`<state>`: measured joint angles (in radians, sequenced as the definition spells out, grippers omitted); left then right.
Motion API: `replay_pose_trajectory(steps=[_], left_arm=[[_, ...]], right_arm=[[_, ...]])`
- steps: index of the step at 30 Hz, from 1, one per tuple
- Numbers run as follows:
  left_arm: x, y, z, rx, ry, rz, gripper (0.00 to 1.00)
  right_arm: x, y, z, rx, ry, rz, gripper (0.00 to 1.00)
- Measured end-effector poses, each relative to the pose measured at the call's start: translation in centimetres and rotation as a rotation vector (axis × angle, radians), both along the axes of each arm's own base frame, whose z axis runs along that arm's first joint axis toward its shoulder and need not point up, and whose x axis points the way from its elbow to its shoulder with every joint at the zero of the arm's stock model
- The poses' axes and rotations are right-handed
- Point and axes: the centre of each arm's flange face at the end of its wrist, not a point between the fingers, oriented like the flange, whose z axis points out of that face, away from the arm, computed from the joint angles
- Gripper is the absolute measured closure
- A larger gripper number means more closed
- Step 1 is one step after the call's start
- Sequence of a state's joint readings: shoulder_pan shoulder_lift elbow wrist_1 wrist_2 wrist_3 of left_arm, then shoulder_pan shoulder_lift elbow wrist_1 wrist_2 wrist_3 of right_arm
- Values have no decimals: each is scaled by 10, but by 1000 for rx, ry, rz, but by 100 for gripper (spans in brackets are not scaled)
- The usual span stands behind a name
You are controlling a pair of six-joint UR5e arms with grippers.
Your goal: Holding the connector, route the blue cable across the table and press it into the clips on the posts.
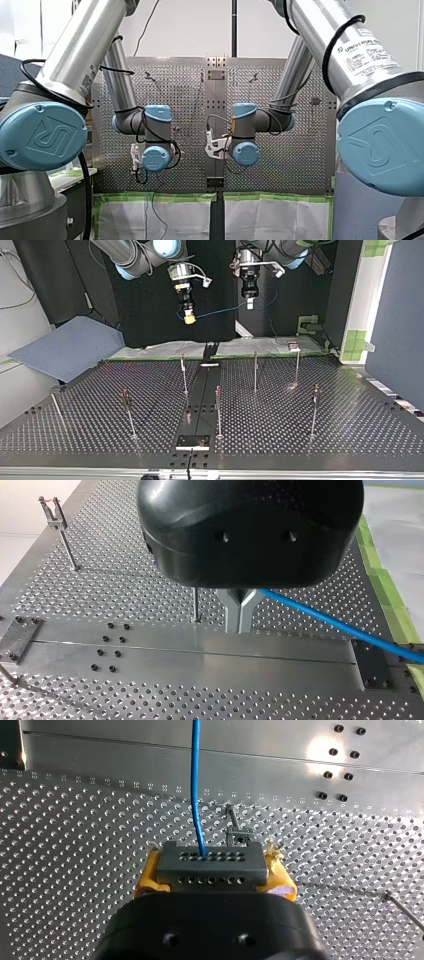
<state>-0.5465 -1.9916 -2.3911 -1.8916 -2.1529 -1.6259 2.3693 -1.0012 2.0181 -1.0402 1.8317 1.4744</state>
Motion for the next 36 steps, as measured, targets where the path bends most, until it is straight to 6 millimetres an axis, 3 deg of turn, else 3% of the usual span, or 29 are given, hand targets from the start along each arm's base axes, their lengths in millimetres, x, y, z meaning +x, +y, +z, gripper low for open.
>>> replay_pose_trajectory(steps=[29, 36], left_arm=[[5, 2, -6, 14, 24, -1, 100], [5, 2, -6, 14, 24, -2, 100]], right_arm=[[0, 0, 0, 0, 1, 2, 100], [12, -2, -18, 11, 86, -21, 100]])
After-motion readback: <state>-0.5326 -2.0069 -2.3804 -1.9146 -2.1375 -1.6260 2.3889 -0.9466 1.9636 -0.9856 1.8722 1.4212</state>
